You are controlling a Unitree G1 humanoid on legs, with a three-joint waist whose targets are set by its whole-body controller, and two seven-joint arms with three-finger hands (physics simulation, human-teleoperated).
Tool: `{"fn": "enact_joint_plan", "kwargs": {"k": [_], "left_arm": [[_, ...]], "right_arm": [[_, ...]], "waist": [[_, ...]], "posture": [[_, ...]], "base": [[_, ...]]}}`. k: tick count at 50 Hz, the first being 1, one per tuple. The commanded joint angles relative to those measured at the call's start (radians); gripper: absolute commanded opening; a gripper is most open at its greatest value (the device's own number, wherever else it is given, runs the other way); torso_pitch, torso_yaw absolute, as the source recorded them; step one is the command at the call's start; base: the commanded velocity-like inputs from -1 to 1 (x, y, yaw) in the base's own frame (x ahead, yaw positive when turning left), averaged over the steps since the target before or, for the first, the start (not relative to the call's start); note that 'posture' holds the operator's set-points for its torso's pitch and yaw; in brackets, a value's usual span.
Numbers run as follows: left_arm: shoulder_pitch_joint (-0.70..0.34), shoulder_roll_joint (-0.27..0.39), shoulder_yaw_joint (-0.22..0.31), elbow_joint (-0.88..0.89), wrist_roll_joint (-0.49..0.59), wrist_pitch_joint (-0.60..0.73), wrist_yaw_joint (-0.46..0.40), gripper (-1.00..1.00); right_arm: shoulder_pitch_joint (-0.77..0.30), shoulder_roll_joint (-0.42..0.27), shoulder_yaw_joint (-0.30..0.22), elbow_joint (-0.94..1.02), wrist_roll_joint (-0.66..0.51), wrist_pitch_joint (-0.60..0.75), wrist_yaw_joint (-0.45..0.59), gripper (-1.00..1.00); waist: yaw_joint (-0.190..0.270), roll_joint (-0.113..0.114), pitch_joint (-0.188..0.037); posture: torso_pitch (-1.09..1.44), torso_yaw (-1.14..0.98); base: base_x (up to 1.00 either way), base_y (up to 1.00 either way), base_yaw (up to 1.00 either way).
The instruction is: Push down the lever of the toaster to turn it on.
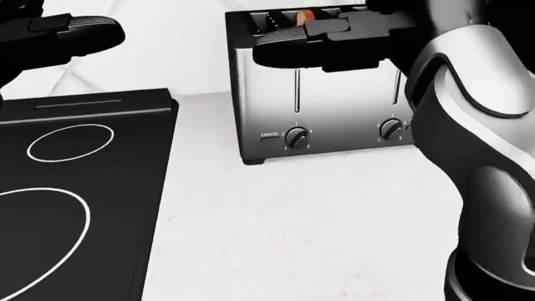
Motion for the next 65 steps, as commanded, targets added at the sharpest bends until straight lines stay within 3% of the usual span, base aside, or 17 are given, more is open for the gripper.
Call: {"fn": "enact_joint_plan", "kwargs": {"k": [1, 9, 17, 23, 32, 65], "left_arm": [[-0.032, 0.011, 0.009, -0.022, -0.001, -0.026, 0.002, 1.0], [-0.033, 0.015, 0.011, -0.023, -0.007, -0.025, 0.007, 1.0], [-0.036, 0.029, 0.021, -0.031, -0.026, -0.018, 0.02, 1.0], [-0.038, 0.033, 0.02, -0.022, -0.03, -0.025, 0.022, 1.0], [-0.036, 0.037, 0.021, -0.028, -0.038, -0.023, 0.028, 1.0], [-0.036, 0.035, 0.017, -0.025, -0.036, -0.028, 0.027, 1.0]], "right_arm": [[-0.036, 0.0, 0.001, -0.005, -0.021, -0.043, 0.008, 1.0], [-0.079, 0.063, 0.072, 0.095, -0.122, -0.122, 0.075, 1.0], [-0.099, 0.122, 0.065, 0.196, -0.173, -0.216, 0.104, 1.0], [-0.059, 0.157, 0.101, 0.28, -0.216, -0.331, 0.132, 1.0], [0.015, 0.209, 0.11, 0.385, -0.261, -0.475, 0.159, 1.0], [0.039, 0.213, 0.098, 0.636, -0.287, -0.664, 0.158, 1.0]], "waist": [[0.001, 0.001, -0.009], [-0.002, 0.005, -0.012], [-0.003, 0.008, -0.013], [-0.002, 0.012, -0.012], [-0.003, 0.016, -0.014], [-0.004, 0.02, -0.02]], "posture": [[-0.49, 0.0], [-0.49, 0.0], [-0.49, 0.0], [-0.49, 0.0], [-0.49, 0.0], [-0.49, 0.0]], "base": [[0.0, 0.0, 0.0], [0.0, 0.0, 0.0], [0.0, 0.0, 0.0], [0.0, 0.0, 0.0], [0.0, 0.0, 0.0], [0.0, 0.0, 0.0]]}}
